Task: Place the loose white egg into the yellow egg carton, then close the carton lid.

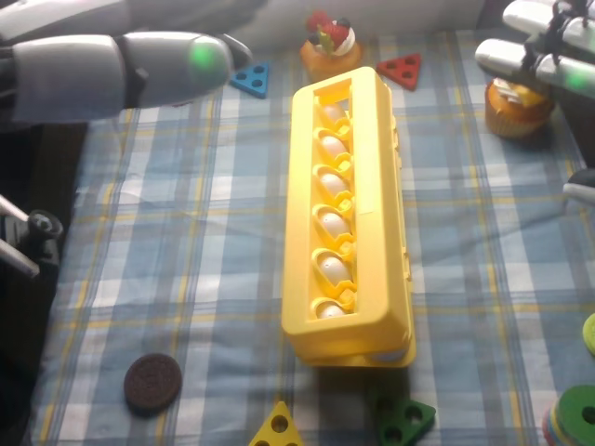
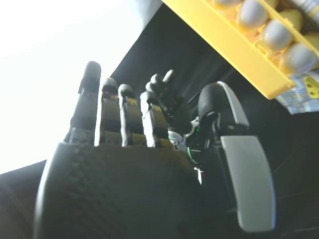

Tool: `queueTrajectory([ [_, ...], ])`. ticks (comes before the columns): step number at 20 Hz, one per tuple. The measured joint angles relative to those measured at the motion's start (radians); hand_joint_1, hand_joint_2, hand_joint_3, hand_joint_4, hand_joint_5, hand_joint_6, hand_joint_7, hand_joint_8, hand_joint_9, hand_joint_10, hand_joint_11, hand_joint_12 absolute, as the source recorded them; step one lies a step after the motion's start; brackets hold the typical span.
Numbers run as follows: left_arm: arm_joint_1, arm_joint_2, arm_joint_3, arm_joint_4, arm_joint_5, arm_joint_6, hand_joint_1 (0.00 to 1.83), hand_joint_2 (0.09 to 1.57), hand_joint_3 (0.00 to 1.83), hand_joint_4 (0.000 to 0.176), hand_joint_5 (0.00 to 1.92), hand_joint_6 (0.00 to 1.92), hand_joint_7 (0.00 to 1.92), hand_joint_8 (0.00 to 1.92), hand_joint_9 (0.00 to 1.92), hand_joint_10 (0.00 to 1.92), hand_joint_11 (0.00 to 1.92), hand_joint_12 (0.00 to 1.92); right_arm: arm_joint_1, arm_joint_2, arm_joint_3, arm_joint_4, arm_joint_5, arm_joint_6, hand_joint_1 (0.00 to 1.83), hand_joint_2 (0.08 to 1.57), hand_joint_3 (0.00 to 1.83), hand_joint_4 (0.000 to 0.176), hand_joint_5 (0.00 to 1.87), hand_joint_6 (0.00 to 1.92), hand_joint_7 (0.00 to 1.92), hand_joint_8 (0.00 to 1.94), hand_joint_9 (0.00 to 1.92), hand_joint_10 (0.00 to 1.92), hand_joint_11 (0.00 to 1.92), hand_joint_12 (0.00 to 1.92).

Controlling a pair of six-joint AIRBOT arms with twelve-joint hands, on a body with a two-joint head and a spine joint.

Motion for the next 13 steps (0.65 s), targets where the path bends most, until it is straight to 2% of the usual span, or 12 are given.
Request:
queueTrajectory([
  [1,0.026,0.014,-0.012,-0.06,-0.021,0.062,0.32,1.36,0.0,0.0,0.0,0.0,0.01,0.0,0.0,0.0,0.0,0.18,-0.001,0.002,-0.002,0.004,0.014,-0.011,0.48,1.29,0.0,0.085,0.0,0.0,0.0,0.0,0.0,0.0,0.0,0.11],
  [3,0.068,0.032,-0.025,-0.184,-0.071,0.164,0.3,1.33,0.0,0.0,0.0,0.0,0.0,0.0,0.0,0.0,0.0,0.01,-0.001,0.002,-0.002,0.025,0.043,-0.012,0.5,1.25,0.0,0.094,0.0,0.0,0.0,0.0,0.0,0.0,0.0,0.0],
  [4,0.092,0.039,-0.029,-0.247,-0.113,0.196,0.32,1.32,0.0,0.0,0.0,0.0,0.0,0.0,0.0,0.0,0.0,0.0,-0.01,0.002,-0.002,0.039,0.065,-0.014,0.51,1.23,0.0,0.064,0.0,0.0,0.0,0.0,0.0,0.0,0.0,0.0],
  [5,0.109,0.044,-0.029,-0.281,-0.14,0.214,0.34,1.31,0.0,0.0,0.0,0.0,0.0,0.0,0.0,0.0,0.0,0.0,-0.017,0.004,-0.002,0.05,0.079,-0.013,0.51,1.22,0.0,0.046,0.0,0.0,0.0,0.0,0.0,0.0,0.0,0.0],
  [6,0.131,0.046,-0.031,-0.32,-0.176,0.238,0.33,1.28,0.0,0.036,0.0,0.0,0.0,0.0,0.0,0.0,0.0,0.0,-0.027,0.004,-0.002,0.067,0.092,-0.019,0.53,1.23,0.0,0.03,0.0,0.0,0.0,0.0,0.0,0.0,0.0,0.0],
  [7,0.16,0.046,-0.04,-0.375,-0.217,0.274,0.35,1.25,0.0,0.092,0.0,0.0,0.0,0.0,0.0,0.0,0.0,0.0,-0.043,0.004,-0.003,0.093,0.113,-0.032,0.57,1.24,0.0,0.023,0.0,0.0,0.0,0.0,0.0,0.0,0.0,0.0],
  [8,0.177,0.046,-0.043,-0.394,-0.243,0.29,0.36,1.23,0.0,0.151,0.0,0.0,0.0,0.0,0.0,0.0,0.0,0.0,-0.055,0.005,-0.003,0.105,0.135,-0.033,0.59,1.25,0.0,0.008,0.0,0.0,0.0,0.0,0.0,0.0,0.0,0.0],
  [9,0.191,0.046,-0.044,-0.409,-0.271,0.297,0.4,1.23,0.0,0.171,0.0,0.0,0.0,0.0,0.0,0.0,0.0,0.0,-0.071,0.006,-0.006,0.12,0.157,-0.034,0.58,1.23,0.0,0.003,0.0,0.0,0.0,0.0,0.0,0.0,0.0,0.0],
  [10,0.21,0.045,-0.044,-0.438,-0.314,0.303,0.39,1.24,0.0,0.154,0.0,0.0,0.0,0.0,0.0,0.0,0.0,0.0,-0.1,0.008,-0.01,0.142,0.198,-0.034,0.53,1.19,0.0,0.006,0.0,0.0,0.0,0.0,0.0,0.0,0.0,0.0],
  [11,0.219,0.045,-0.044,-0.457,-0.335,0.31,0.4,1.23,0.0,0.116,0.0,0.0,0.0,0.0,0.0,0.0,0.0,0.0,-0.117,0.009,-0.01,0.151,0.217,-0.034,0.52,1.18,0.0,0.002,0.0,0.0,0.0,0.0,0.0,0.0,0.0,0.0],
  [12,0.243,0.047,-0.049,-0.504,-0.39,0.319,0.28,1.23,0.0,0.109,0.0,0.0,0.0,0.0,0.0,0.0,0.0,0.0,-0.147,0.011,-0.013,0.174,0.261,-0.035,0.49,1.16,0.0,0.019,0.0,0.0,0.0,0.0,0.0,0.0,0.0,0.0],
  [13,0.267,0.053,-0.055,-0.536,-0.434,0.328,0.25,1.24,0.0,0.121,0.0,0.0,0.0,0.0,0.0,0.0,0.0,0.0,-0.171,0.015,-0.015,0.194,0.306,-0.036,0.45,1.16,0.0,0.0,0.0,0.0,0.0,0.0,0.0,0.0,0.0,0.0],
])
